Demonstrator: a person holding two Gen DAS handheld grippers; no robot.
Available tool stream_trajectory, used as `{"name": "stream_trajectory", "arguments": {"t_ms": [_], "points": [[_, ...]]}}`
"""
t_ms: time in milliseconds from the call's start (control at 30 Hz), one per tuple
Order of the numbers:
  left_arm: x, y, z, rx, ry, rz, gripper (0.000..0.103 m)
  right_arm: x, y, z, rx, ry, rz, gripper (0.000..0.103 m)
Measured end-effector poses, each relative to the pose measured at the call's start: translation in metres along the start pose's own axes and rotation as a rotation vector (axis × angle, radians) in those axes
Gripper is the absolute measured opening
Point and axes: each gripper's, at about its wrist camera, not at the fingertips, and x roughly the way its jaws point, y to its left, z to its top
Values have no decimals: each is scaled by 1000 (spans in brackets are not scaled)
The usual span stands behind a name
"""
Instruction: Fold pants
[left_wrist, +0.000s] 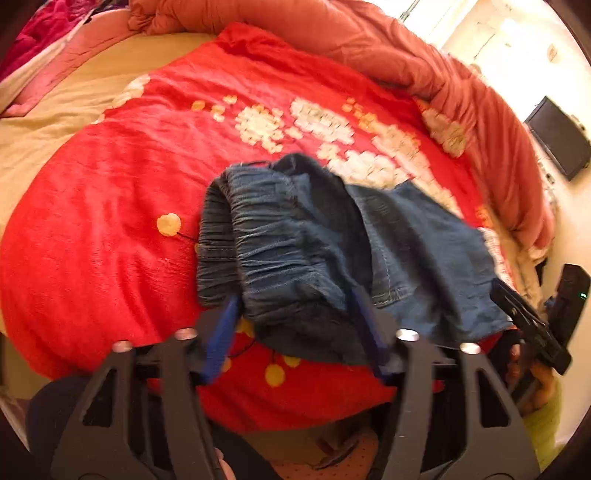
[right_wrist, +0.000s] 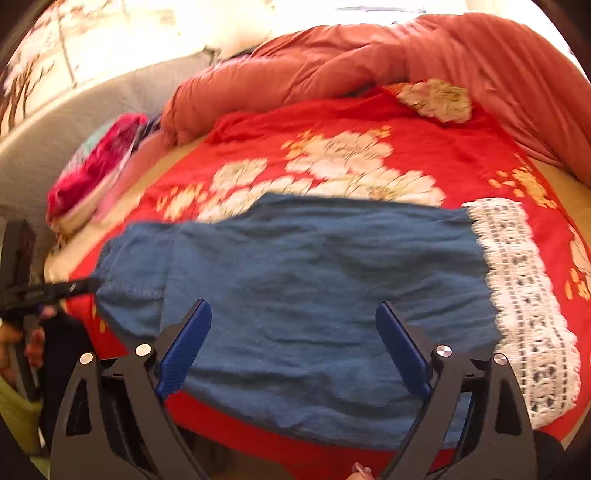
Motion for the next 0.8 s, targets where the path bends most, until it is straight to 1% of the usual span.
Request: {"name": "stream_trajectory", "arguments": {"t_ms": [33,67,100,167,233,267,300,367,433,467,500,600,633,667,800], "points": [[3,0,2,4,0,1,36,4,5,-1,-22,18,1,90],[4,0,3,10,-6,-1,34,9,11,-2,-48,46,0,90],[3,0,5,9,-14,-8,32,17,16,-4,-73,81,-13,90],[-10,4,11,4,-42,-25,31,28,22,-8,-106,129,-48,90],[-31,5,16,39,-91,10,31,24,21,-8,-100,112,-29,90],[-39,7,17,58,-109,40,31,22,19,-8,-93,105,-21,90],[-43,10,19,70,-111,64,31,23,17,-8,-85,106,-20,90],[-35,20,23,70,-52,102,32,29,14,-10,-74,134,-30,90],[-16,28,22,44,39,113,34,31,16,-11,-87,145,-42,92],[-8,30,21,42,72,128,35,32,18,-12,-97,149,-44,94],[-5,33,21,34,83,135,39,33,20,-13,-106,155,-48,94],[-3,39,26,-1,74,157,51,37,24,-14,-132,173,-73,96],[-3,39,26,-4,71,164,53,38,26,-15,-142,179,-80,96],[-4,37,26,-3,65,169,53,39,26,-15,-146,182,-83,97],[-27,36,25,3,-3,198,54,41,23,-14,-135,189,-70,98]]}}
